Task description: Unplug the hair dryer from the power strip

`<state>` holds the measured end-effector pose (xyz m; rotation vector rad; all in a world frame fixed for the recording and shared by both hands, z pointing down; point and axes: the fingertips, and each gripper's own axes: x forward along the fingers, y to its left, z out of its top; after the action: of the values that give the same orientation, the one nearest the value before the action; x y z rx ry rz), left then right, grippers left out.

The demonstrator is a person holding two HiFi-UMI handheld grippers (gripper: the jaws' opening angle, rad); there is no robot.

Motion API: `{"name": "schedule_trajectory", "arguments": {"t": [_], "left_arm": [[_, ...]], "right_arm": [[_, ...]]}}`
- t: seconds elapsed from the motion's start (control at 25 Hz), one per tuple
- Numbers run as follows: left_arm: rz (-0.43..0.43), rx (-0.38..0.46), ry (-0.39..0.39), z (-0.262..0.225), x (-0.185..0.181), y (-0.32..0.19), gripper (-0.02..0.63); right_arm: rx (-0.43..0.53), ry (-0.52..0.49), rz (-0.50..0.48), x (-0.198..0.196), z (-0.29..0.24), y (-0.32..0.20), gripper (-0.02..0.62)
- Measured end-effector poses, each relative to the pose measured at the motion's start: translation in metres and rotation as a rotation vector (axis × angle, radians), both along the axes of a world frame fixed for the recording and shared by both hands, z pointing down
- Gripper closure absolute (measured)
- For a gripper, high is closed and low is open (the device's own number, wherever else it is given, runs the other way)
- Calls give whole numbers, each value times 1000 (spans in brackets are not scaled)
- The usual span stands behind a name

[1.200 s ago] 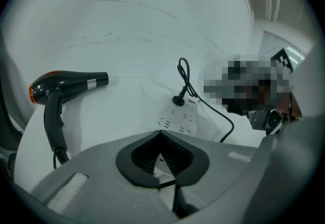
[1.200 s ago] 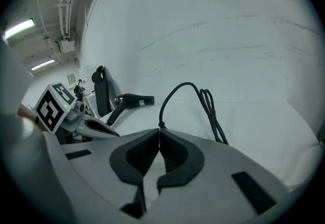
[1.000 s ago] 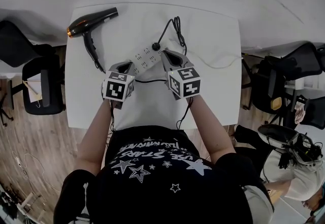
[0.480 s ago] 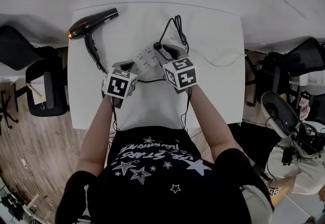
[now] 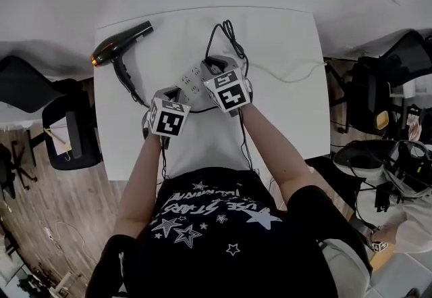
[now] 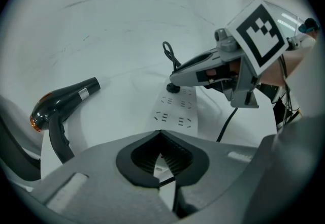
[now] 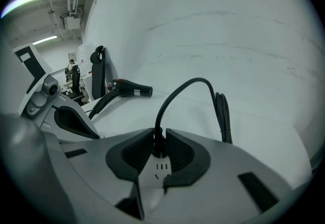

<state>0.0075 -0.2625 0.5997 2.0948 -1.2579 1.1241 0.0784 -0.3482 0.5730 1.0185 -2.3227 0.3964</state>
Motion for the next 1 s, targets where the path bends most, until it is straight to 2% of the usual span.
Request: {"name": "schedule_trajectory", "arguments": {"t": [0.24, 0.52, 0.68, 0.8, 0.88, 1.0], "left_arm": [[1, 3, -7, 1, 1, 3, 598], [-9, 18, -5, -2, 2, 2, 598], [13, 19, -57, -1, 2, 3, 598], [23, 17, -49, -1, 3, 3, 598], [16, 14, -24, -1, 3, 3, 598], [6, 6, 2, -1, 2, 2, 598]], "right_arm": [[-24, 28, 8, 0, -3, 2, 525], [59, 179, 8, 1, -6, 8, 535], [4, 125, -20, 1, -4, 7, 541], [-33, 69, -30, 4, -5, 7, 540], [-24, 73, -23, 5, -6, 7, 538], [44, 142, -14, 3, -8, 9, 545]]}}
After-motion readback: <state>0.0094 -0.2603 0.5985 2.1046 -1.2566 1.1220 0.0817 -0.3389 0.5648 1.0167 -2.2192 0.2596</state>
